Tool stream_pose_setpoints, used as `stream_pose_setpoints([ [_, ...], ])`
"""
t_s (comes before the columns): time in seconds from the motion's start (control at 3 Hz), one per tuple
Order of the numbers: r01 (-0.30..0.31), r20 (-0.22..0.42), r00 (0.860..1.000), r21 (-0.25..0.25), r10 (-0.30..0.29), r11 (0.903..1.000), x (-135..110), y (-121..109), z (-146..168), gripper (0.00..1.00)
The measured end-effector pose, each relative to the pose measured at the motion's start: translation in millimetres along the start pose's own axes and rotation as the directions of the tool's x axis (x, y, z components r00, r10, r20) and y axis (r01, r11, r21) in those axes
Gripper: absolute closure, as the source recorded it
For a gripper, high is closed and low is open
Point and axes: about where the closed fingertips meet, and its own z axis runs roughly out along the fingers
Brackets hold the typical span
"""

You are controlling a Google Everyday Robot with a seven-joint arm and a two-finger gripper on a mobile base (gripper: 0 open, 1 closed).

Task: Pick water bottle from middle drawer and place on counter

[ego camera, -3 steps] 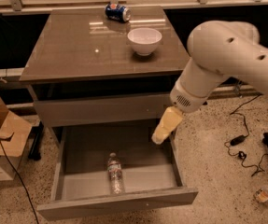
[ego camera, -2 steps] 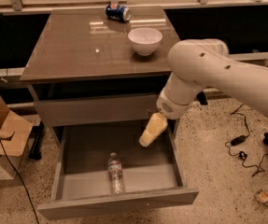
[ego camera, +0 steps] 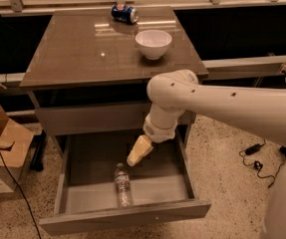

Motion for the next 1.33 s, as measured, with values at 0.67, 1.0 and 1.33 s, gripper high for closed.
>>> stream_pose_setpoints([
  [0.67, -0.072, 0.006, 0.997, -0.055, 0.073, 0.9959, -4.8, -1.6, 17.9, 0.0],
  [1.0, -0.196, 0.013, 0.98, -0.122, 0.198, 0.9731, -21.9, -5.2, 61.6, 0.0],
  [1.33, -0.294, 0.022, 0.953, -0.146, 0.301, 0.9444, -34.3, -6.2, 91.9, 0.0],
])
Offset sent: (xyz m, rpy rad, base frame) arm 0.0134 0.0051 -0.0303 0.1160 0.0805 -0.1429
